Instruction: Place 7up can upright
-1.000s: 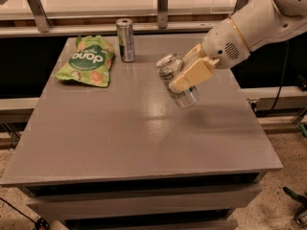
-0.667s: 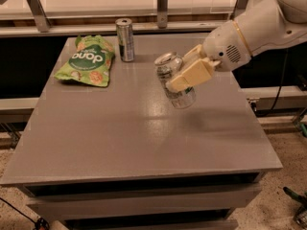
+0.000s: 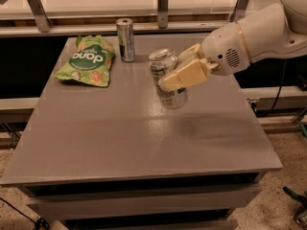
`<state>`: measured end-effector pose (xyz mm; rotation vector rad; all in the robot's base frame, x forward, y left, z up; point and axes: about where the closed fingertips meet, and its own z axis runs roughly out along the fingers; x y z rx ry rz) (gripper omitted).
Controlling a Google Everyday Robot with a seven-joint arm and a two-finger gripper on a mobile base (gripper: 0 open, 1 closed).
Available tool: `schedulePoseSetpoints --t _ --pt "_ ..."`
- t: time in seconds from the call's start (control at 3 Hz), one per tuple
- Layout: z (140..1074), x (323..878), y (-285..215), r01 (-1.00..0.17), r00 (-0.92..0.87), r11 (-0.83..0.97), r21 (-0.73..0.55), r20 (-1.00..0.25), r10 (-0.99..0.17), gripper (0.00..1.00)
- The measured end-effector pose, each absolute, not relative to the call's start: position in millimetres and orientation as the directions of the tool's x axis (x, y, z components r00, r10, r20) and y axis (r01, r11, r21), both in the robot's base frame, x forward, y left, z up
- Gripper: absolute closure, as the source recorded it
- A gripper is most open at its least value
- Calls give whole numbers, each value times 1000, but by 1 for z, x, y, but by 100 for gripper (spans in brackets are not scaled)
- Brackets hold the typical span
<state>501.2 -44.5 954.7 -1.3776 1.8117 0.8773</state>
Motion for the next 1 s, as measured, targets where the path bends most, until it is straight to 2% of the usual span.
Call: schedulePoseSetpoints --t 0.33,0.67,1.0 --pt "955 501 -44 -972 -201 209 106 -838 -507 100" --pt "949 497 -38 -979 -182 169 116 -871 -456 100" --pt "949 488 -28 -984 -142 151 93 -925 -352 100"
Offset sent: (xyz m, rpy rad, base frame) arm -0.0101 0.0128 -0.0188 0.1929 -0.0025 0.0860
